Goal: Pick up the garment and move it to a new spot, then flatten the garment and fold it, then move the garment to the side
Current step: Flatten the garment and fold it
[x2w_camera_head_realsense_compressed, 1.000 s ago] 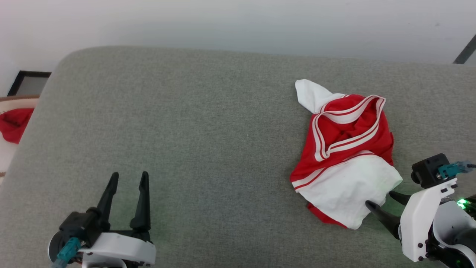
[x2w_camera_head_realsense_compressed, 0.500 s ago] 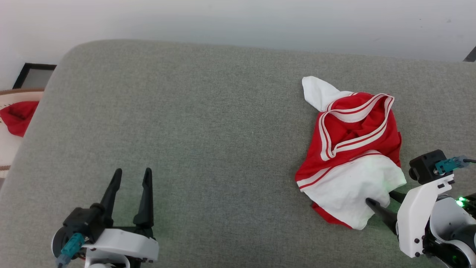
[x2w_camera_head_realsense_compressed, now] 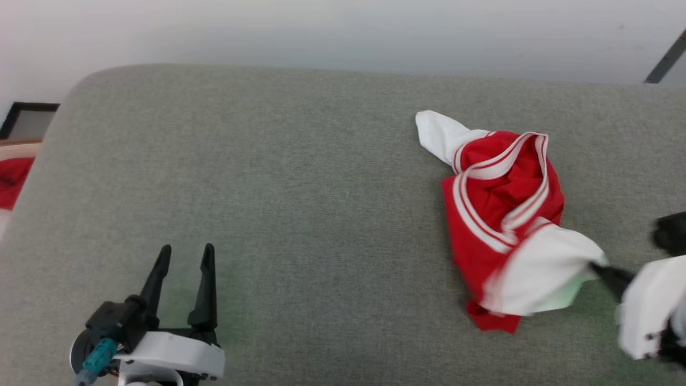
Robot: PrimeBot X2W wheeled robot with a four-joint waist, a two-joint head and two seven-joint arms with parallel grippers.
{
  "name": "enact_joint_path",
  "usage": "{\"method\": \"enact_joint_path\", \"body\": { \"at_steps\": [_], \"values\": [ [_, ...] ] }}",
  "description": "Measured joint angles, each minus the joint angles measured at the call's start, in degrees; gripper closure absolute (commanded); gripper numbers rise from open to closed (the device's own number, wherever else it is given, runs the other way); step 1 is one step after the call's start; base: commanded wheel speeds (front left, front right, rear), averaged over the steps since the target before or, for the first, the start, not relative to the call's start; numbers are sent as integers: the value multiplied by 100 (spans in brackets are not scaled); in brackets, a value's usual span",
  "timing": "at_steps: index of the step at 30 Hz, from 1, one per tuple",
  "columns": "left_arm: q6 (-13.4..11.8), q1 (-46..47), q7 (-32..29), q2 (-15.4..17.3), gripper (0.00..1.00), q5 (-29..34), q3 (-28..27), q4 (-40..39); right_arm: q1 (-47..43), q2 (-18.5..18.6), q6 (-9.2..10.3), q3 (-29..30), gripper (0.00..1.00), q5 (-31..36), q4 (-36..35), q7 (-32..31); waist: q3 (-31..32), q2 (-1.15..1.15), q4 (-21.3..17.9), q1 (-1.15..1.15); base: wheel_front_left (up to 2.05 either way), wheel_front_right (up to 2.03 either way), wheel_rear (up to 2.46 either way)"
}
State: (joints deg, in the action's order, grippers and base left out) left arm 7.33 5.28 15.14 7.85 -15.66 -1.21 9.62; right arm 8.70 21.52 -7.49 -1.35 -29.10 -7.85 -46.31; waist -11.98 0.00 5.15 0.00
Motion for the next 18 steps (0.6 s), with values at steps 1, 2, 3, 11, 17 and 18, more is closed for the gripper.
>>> {"method": "enact_joint_path", "body": {
  "at_steps": [1,2,3,11,17,18],
  "values": [
    [0,0,0,2,0,0,2,-5,-24,25,0,176,100,27,-30,0,-8,0,-31,0,0,0,0],
    [1,1,0,5,0,-8,8,-13,-48,60,0,354,100,48,-60,-2,-18,0,-61,0,0,0,0],
    [4,2,0,8,0,-14,11,-14,-68,92,0,525,100,49,-85,-9,-30,0,-90,0,0,0,0],
    [5,132,0,48,0,-20,111,-11,209,311,0,1326,100,205,186,242,-201,0,-259,0,0,0,0],
    [5,258,0,123,0,-49,170,-8,764,378,-2,1744,100,500,736,1021,-353,0,-266,0,0,0,0],
    [5,268,0,132,0,-49,179,-3,834,402,-2,1795,100,573,873,1184,-373,0,-256,0,0,0,0]
  ]
}}
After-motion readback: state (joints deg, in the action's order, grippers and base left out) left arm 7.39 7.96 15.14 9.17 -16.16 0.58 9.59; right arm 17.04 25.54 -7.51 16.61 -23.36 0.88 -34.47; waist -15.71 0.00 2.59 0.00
